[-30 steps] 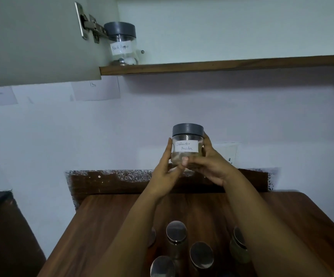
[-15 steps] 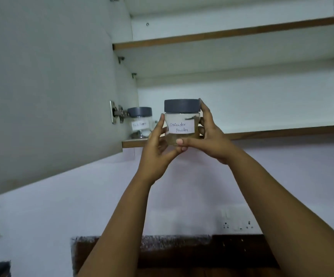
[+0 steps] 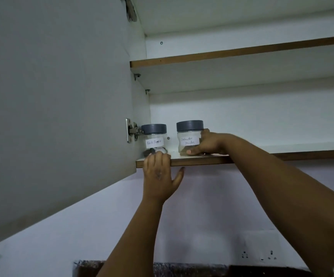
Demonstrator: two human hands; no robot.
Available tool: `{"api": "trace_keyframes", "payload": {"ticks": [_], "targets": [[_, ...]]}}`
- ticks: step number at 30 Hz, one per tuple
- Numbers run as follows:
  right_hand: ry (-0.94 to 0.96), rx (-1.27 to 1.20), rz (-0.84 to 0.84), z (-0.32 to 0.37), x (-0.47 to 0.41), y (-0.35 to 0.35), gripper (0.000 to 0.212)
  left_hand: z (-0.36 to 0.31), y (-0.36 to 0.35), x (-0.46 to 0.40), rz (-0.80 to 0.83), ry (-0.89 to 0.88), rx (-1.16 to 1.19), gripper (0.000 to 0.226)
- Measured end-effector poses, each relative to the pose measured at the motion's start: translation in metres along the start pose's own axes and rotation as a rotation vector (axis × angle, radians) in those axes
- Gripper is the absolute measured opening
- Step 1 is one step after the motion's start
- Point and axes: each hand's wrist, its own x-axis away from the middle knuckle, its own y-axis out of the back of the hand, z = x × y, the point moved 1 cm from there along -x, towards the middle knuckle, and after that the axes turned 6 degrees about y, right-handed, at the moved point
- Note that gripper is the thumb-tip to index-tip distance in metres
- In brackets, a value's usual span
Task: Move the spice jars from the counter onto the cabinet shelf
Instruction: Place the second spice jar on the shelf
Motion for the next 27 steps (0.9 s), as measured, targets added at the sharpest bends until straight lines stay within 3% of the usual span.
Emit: {"api": "trace_keyframes", "payload": {"ticks": [4,8,12,27], "targets": [[-0.03,-0.066,0.038,0.013,-0.015,-0.014,0.082,0.001,-0.004,0.006,-0.037,-0.016,0.022,0.036],[-0.009,-0.014,-0.019,0.011,-0.023,-0.029,0.09,0.0,-0.009,0.008,-0.083,0.01,0.035,0.037],[0.03,0.052,-0.05,0.011,-0.021,-0.028,0.075,0.0,-0.013,0.006,-0.107,-0.001,0.018,0.043],[0.065,-0.024,-0.018,0.009,-0.021,-0.027,0.072,-0.003,-0.013,0.007,-0.073,0.045,0.015,0.048]]}}
